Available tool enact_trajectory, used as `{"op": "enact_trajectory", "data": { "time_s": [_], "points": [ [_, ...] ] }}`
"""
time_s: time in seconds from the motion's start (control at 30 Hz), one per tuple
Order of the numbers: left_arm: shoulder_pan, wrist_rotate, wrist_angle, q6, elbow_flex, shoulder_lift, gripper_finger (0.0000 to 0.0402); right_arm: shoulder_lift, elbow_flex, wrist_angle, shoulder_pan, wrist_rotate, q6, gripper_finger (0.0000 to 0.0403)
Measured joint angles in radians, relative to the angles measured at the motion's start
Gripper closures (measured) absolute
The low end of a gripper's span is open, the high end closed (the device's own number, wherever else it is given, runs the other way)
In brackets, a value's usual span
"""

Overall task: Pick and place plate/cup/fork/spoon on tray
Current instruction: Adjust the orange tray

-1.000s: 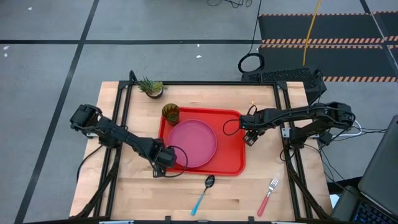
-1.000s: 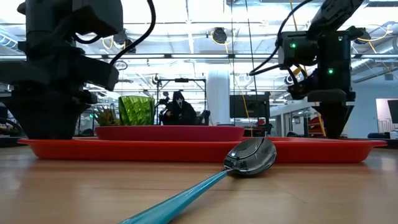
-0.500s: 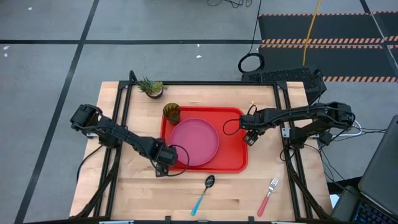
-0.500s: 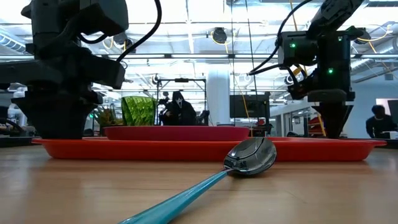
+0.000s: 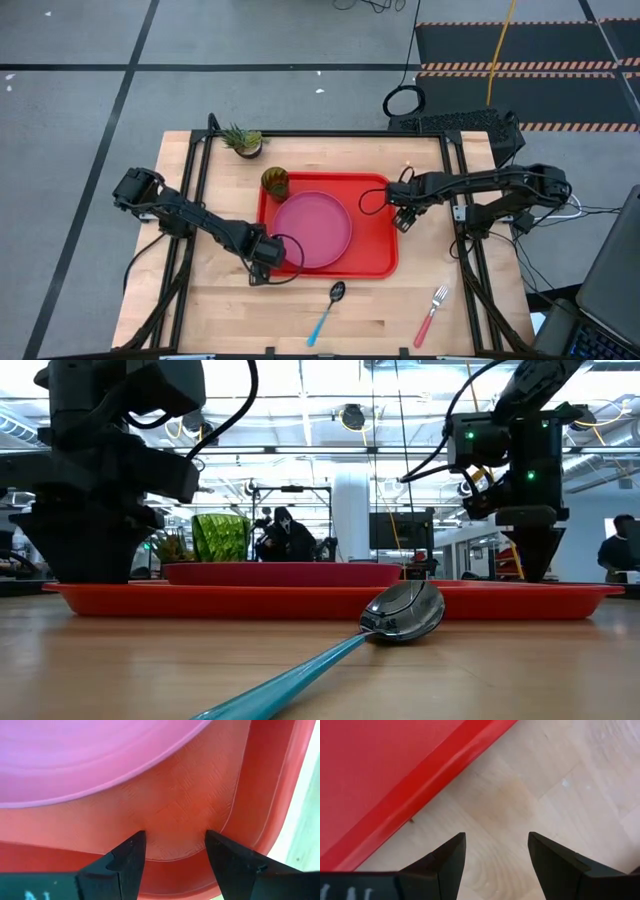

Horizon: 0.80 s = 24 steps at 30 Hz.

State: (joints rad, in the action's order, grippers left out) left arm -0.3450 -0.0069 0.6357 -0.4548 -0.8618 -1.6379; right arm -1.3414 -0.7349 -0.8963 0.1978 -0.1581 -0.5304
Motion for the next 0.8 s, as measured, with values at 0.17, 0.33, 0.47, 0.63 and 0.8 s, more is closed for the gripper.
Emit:
{"op": "enact_trajectory", "data": {
  "time_s": [0.17, 0.33, 0.47, 0.63, 0.8],
  "points": [
    [0.002, 0.020, 0.024, 0.027, -0.006, 0.003, 0.0192, 0.024, 0.000, 0.000, 0.014, 0.001, 0.008, 0.0195],
    [0.008, 0.023, 0.028, 0.038, -0.016, 0.003, 0.0192, 0.053, 0.000, 0.001, 0.026, -0.001, 0.008, 0.0195],
    [0.016, 0.019, 0.019, 0.040, -0.017, 0.003, 0.0192, 0.068, 0.000, 0.002, 0.034, -0.003, 0.008, 0.0195],
    [0.022, 0.014, 0.016, 0.042, -0.017, 0.003, 0.0192, 0.073, 0.000, 0.002, 0.039, -0.004, 0.009, 0.0195],
    [0.024, 0.013, 0.012, 0.075, -0.018, 0.003, 0.0192, 0.073, 0.000, 0.006, 0.039, -0.022, 0.020, 0.0195]
  ]
}}
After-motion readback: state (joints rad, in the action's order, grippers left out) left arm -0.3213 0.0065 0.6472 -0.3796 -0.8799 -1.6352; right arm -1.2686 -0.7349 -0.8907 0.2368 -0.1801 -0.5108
